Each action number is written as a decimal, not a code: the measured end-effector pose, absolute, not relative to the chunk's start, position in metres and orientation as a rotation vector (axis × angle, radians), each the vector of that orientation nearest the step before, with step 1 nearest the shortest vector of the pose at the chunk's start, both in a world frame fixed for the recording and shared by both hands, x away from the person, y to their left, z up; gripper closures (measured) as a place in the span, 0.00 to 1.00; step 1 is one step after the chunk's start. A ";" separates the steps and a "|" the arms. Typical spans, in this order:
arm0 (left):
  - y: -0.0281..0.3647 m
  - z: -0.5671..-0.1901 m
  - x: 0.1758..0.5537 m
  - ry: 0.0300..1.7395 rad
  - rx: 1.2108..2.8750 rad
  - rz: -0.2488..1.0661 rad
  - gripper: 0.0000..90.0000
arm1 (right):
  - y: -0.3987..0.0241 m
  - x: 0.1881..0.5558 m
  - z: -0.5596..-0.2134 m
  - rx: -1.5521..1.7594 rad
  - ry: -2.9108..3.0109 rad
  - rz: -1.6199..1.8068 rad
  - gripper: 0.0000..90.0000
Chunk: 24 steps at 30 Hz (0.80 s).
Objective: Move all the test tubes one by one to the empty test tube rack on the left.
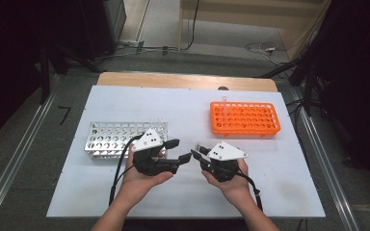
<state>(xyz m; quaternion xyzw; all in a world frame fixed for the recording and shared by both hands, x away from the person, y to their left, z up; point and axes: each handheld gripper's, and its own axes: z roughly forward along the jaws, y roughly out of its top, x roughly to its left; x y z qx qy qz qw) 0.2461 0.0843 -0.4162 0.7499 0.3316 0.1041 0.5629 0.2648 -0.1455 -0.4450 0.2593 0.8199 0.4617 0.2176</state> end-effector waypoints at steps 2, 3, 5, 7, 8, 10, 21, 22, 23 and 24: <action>0.083 -0.416 0.245 0.767 1.770 0.247 0.45 | -0.144 0.264 -0.445 0.712 2.275 1.276 0.82; 0.082 -0.416 0.244 0.765 1.772 0.249 0.47 | -0.144 0.264 -0.444 0.705 2.274 1.274 0.82; 0.081 -0.415 0.243 0.752 1.773 0.253 0.50 | -0.142 0.262 -0.443 0.698 2.275 1.274 0.82; 0.079 -0.415 0.242 0.743 1.776 0.257 0.52 | -0.141 0.261 -0.442 0.675 2.274 1.267 0.82; 0.078 -0.414 0.241 0.740 1.778 0.257 0.53 | -0.141 0.260 -0.441 0.673 2.274 1.265 0.82; 0.076 -0.414 0.240 0.731 1.779 0.262 0.55 | -0.140 0.258 -0.440 0.663 2.276 1.263 0.82; 0.067 -0.415 0.238 0.732 1.790 0.321 0.68 | -0.129 0.249 -0.438 0.592 2.311 1.262 0.82; 0.067 -0.415 0.238 0.731 1.790 0.329 0.69 | -0.129 0.249 -0.438 0.581 2.314 1.263 0.82; 0.066 -0.415 0.237 0.732 1.790 0.336 0.71 | -0.128 0.248 -0.438 0.580 2.319 1.264 0.82; 0.065 -0.415 0.237 0.730 1.796 0.351 0.72 | -0.127 0.248 -0.438 0.577 2.322 1.263 0.82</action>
